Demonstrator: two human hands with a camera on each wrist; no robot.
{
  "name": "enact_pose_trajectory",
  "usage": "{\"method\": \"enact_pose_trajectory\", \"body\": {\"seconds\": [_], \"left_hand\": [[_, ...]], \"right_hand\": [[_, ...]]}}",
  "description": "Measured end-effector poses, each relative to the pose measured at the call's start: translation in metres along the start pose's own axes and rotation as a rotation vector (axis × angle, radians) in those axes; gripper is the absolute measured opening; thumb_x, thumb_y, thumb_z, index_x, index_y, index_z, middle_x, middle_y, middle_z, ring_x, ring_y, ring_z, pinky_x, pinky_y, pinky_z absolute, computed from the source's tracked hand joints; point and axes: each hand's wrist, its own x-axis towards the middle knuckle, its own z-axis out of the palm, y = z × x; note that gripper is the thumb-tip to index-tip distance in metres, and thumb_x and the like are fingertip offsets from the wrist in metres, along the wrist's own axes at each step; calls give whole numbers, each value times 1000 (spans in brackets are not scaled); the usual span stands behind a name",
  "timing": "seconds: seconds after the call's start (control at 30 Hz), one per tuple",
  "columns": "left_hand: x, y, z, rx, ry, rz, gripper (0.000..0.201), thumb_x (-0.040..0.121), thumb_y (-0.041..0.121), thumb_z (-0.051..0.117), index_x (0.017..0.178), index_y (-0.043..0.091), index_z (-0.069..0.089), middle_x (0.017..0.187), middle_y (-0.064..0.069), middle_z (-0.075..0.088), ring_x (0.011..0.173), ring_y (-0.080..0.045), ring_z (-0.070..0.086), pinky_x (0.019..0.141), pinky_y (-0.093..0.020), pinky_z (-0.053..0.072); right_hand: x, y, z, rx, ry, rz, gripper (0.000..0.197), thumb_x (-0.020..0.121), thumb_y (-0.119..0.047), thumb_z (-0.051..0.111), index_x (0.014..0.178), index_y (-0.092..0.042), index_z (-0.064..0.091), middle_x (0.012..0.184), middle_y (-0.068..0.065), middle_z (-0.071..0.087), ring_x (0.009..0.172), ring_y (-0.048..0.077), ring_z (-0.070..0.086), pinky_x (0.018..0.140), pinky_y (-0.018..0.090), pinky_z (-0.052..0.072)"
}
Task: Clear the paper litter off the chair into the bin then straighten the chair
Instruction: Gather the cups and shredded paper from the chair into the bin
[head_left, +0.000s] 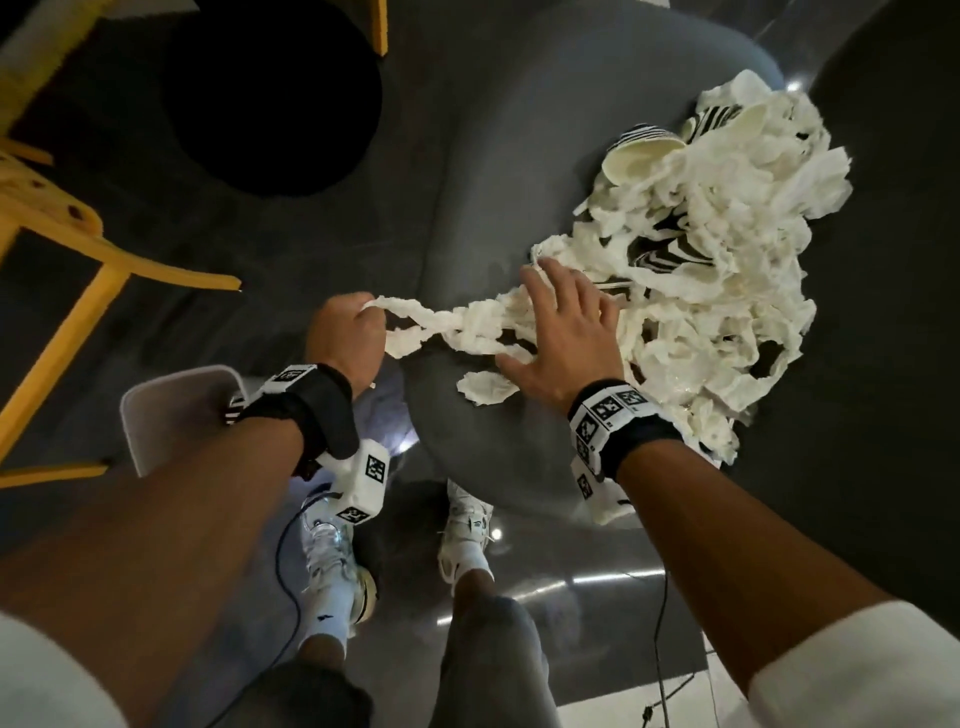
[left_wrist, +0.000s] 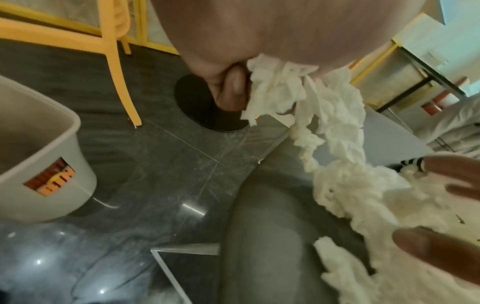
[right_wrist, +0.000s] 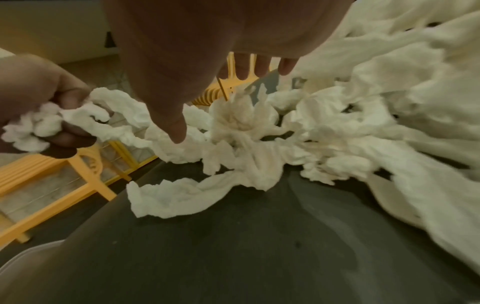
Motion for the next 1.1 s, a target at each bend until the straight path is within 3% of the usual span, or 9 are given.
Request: {"method": "enact_pose_trajectory", "body": {"seconds": [0.07, 0.17, 0.27, 0.4, 0.53, 0.7, 0.87, 0.97, 1.1], "left_hand": [[-3, -14, -5, 21, -35, -14, 23, 79, 14, 41, 67, -5, 46, 59, -16, 42, 62, -26, 37, 53, -38, 29], [-3, -30, -18, -28, 41, -76, 27, 76, 18, 41, 68, -5, 51, 71, -31, 54, 62, -34, 45, 59, -51, 41], [1, -41, -41, -17, 183, -161, 25, 77, 19, 39, 67, 0, 51, 82, -31, 61, 73, -39, 53, 67, -49, 42], [12, -52, -72, -189, 407, -337, 33, 84, 14, 42, 95, -4, 67, 102, -26, 67, 97, -41, 62, 80, -40, 46], [12, -47, -69, -365, 298, -395, 38, 73, 25, 45, 91, -2, 65, 81, -16, 62, 75, -32, 56, 72, -42, 48], [3, -38, -50, -414, 170, -438, 35, 71, 33, 47, 93, 18, 69, 92, -7, 73, 86, -32, 67, 78, -53, 58], [-8, -66, -59, -389, 203, -471, 43, 73, 38, 46, 104, 16, 66, 105, -12, 70, 97, -36, 64, 87, -54, 54], [-16, -88, -84, -420, 234, -530, 41, 76, 39, 47, 106, 16, 65, 106, -10, 67, 97, -35, 63, 87, -48, 54], [-33, -110, -113, -546, 240, -552, 20, 88, 27, 51, 97, 17, 66, 81, -7, 62, 72, -25, 58, 62, -30, 47]], "right_hand": [[12, -10, 4, -25, -55, -85, 104, 70, -64, 66, 153, -33, 13, 164, -1, 11, 151, 29, 13, 116, 55, 20], [29, -21, 10, -133, -210, -173, 102, 69, -70, 64, 151, -42, 10, 165, 0, 7, 152, 34, 6, 117, 61, 17], [35, -25, 13, -199, -355, -138, 91, 68, -69, 65, 145, -45, 23, 159, 0, 22, 145, 36, 25, 113, 60, 24], [33, -22, 11, -177, -347, -58, 51, 88, -35, 54, 138, -36, 45, 138, 6, 46, 123, 36, 53, 104, 52, 41], [28, -19, 6, -89, -347, -63, 40, 93, -23, 48, 132, -28, 52, 128, 10, 53, 112, 39, 60, 89, 47, 53], [32, -44, -11, 52, -176, -188, 36, 91, -23, 53, 126, -15, 54, 113, 15, 56, 96, 39, 62, 79, 42, 52], [37, -109, -30, 258, -83, -282, 33, 92, -20, 56, 124, -11, 58, 114, 15, 58, 96, 35, 61, 79, 30, 42], [37, -175, -30, 426, -81, -322, 33, 91, -17, 56, 123, -11, 59, 112, 14, 57, 97, 33, 60, 83, 34, 46], [25, -261, -21, 560, -133, -370, 36, 91, -14, 56, 127, -11, 55, 117, 14, 54, 101, 34, 58, 88, 43, 50]]}}
